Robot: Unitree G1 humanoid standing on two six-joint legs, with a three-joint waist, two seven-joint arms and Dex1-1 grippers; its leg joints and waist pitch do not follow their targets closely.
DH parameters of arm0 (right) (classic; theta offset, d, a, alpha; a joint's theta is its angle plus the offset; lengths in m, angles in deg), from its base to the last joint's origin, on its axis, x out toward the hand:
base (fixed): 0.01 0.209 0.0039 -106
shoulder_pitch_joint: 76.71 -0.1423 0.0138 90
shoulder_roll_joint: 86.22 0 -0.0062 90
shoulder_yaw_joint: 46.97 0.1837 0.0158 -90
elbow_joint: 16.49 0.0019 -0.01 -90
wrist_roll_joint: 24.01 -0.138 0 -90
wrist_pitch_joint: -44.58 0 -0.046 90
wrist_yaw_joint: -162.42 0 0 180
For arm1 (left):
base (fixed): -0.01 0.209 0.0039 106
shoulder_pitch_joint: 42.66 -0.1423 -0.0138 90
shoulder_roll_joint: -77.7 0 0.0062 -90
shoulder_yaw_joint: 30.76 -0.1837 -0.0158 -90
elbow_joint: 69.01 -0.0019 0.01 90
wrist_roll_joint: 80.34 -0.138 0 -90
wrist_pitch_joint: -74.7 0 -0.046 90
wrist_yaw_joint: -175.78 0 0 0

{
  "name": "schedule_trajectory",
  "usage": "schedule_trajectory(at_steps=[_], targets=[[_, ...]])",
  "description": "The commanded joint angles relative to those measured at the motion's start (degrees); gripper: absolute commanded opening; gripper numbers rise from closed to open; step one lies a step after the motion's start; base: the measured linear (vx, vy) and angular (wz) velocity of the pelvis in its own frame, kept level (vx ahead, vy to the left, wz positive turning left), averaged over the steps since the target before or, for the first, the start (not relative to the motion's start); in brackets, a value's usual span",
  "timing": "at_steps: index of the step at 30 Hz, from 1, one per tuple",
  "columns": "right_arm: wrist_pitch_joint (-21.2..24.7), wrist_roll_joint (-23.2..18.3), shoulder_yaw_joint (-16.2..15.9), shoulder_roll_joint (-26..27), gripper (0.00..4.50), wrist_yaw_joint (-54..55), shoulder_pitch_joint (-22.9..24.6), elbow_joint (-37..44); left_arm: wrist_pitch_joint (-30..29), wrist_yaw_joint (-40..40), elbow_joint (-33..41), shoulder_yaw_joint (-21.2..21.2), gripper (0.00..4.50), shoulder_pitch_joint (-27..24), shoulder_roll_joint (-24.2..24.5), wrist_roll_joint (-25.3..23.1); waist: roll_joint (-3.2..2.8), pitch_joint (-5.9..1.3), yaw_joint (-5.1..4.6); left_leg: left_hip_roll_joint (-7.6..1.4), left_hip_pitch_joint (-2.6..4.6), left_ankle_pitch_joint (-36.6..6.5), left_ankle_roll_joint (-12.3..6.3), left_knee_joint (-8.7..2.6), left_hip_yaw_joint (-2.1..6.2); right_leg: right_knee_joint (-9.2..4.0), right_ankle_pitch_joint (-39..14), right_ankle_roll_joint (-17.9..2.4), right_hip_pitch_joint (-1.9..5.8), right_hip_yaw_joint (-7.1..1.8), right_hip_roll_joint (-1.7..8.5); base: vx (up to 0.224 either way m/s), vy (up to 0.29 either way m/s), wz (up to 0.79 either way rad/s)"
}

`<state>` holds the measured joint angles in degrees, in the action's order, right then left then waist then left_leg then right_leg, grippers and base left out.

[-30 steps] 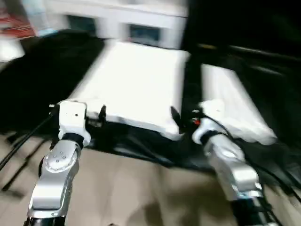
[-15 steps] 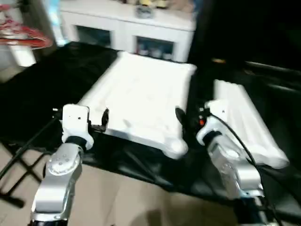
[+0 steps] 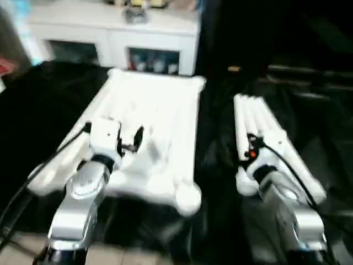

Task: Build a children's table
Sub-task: Move to table

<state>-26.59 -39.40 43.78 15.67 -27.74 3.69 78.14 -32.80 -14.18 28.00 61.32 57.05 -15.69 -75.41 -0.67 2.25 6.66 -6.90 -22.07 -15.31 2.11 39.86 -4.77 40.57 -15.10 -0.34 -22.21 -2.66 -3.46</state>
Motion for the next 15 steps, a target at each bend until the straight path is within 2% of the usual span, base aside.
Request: schedule_trajectory(at_steps=[1,2,3,4,5,6,7,8,9,10,11,12,13,14,15], targets=[[1.08,-0.1,1.95,-1.32,4.25,1.18,0.5,1.15,0.09,-1.12,0.12,-2.03,4.5,1.21,-0.08,-0.59,-1.62,-3.85,-2.08,-9.74,6.53,26.58,-0.9,-5.34,0.1,-1.45,10.24,0.14,-4.4,0.95,9.24,0.097,0.061,-0.48],[1.09,0.33,1.79,-1.41,4.25,1.32,0.43,1.35,0.45,-1.06,-0.03,-3.01,4.5,1.32,0.49,-1.7,0.89,-3.74,-1.62,-2.79,3.91,17.87,-3.5,-2.39,-5.52,-5.79,19.55,-2.1,-3.0,-1.92,9.64,0.09,0.067,-0.43],[1.24,0.72,1.6,-1.45,4.25,1.51,0.24,1.47,1.01,-0.37,-0.37,-3.91,4.5,1.48,1.03,-3.3,3.76,-5.21,1.15,0.16,-3.8,-2.14,-5.11,4.55,-2.16,-7.96,29.93,-2.71,5.15,-12.63,17.97,0.072,0.126,-0.5],[1.52,0.76,1.53,-1.34,4.25,1.7,0.09,1.53,1.32,0.87,-0.65,-4.15,4.5,1.6,1.22,-4.67,2.41,-5.35,2.55,-1.2,-4.1,-4.23,-3.68,5.51,0.53,-7.69,37.72,-3.43,4.71,-13.52,20.33,0.072,0.126,-0.5],[1.51,0.78,1.51,-1.35,4.25,1.69,0.08,1.53,1.3,0.89,-0.66,-4.13,4.5,1.6,1.2,-4.64,3.03,-4.42,1.54,-0.93,-4.01,-3.53,-0.95,4.78,1.31,-7.34,42.54,-4.46,3.59,-12.22,17.01,0.037,0.129,-0.5],[1.41,1.03,1.16,-1.45,4.25,1.51,-0.11,1.5,0.96,0.96,-0.87,-3.76,4.5,1.68,0.81,-4.04,1.59,-3.87,-0.97,-0.59,-3.84,8.24,1.74,-3.26,1.75,-3.57,47.22,-7.91,4.94,-3.03,10.11,-0.048,0.024,-0.31],[1.49,1.54,0.6,-1.69,4.25,1.3,-0.32,1.34,0.8,1.05,-0.72,-3.58,4.5,1.58,0.67,-3.96,-1.77,-4.54,-1.78,-1.24,0.66,12.77,4.63,-6.75,1.52,-4.5,35.2,-7.07,2.77,0.84,5.71,-0.048,0.024,-0.31],[1.58,1.92,0.23,-1.84,4.25,1.14,-0.46,1.23,0.73,1.16,-0.6,-3.46,4.5,1.51,0.59,-4.01,-3.12,-4.18,-4.51,-7.56,2.1,10.46,5.87,-9.04,4.42,-2.98,15.85,-7.44,1.1,2.82,5.19,-0.057,-0.008,-0.04],[1.57,2.34,-0.23,-2.1,4.25,0.67,-0.85,0.89,0.62,1.36,-0.28,-3.07,4.5,1.31,0.25,-3.7,-4.19,-3.63,-5.21,-10.17,2.54,10.25,5.35,-10.67,6.32,-2.42,7.17,-6.65,0.14,3.39,5.89,0.0,0.0,0.0],[1.59,2.6,-0.53,-2.27,4.25,0.37,-1.15,0.67,0.61,1.38,-0.18,-2.71,4.5,1.24,-0.06,-3.47,-4.18,-3.13,-6.84,-12.31,2.58,8.3,-0.3,-12.05,7.76,-1.71,-2.06,-4.27,-0.06,4.54,6.75,0.0,0.0,0.0],[1.48,2.74,-0.95,-2.75,4.25,-0.36,-1.76,0.26,0.13,1.51,0.14,-2.62,4.5,1.15,-0.12,-3.55,-3.97,-3.83,-7.22,-13.05,4.52,11.3,-7.73,-10.72,8.2,-1.1,-3.64,-3.81,-1.8,4.63,7.57,0.0,0.0,0.0],[1.45,2.73,-1.02,-2.85,4.25,-0.54,-1.89,0.16,0.08,1.47,0.23,-2.62,4.5,1.1,-0.13,-3.53,-3.86,-3.81,-7.49,-12.21,4.33,15.64,-13.08,-9.9,7.94,-1.44,-2.29,-4.63,-1.51,4.22,8.31,-0.054,-0.075,-0.01],[1.36,2.69,-1.38,-3.4,4.25,-1.5,-2.6,-0.33,-0.17,1.22,0.78,-2.65,4.5,0.8,-0.11,-3.39,-2.5,-3.85,-6.9,-9.4,2.69,21.38,-20.43,-8.0,5.96,-3.81,3.46,-9.05,-0.2,3.09,10.11,-0.054,-0.075,-0.01],[1.39,2.48,-1.85,-4.2,4.25,-2.93,-3.42,-0.84,-0.39,0.65,1.63,-2.86,4.5,0.23,0.14,-2.99,-0.44,-3.99,-5.7,-3.01,-1.63,17.18,-18.15,-4.35,0.8,-8.02,10.85,-13.36,3.18,1.31,12.56,-0.095,-0.115,-0.1],[1.39,2.48,-1.85,-4.2,4.25,-2.93,-3.42,-0.84,-0.39,0.65,1.63,-2.86,4.5,0.23,0.14,-2.99,0.64,-3.92,-4.72,-0.79,-2.33,12.33,-14.12,-3.85,-0.81,-8.98,10.06,-11.35,3.83,1.14,12.67,-0.102,-0.137,-0.02]])
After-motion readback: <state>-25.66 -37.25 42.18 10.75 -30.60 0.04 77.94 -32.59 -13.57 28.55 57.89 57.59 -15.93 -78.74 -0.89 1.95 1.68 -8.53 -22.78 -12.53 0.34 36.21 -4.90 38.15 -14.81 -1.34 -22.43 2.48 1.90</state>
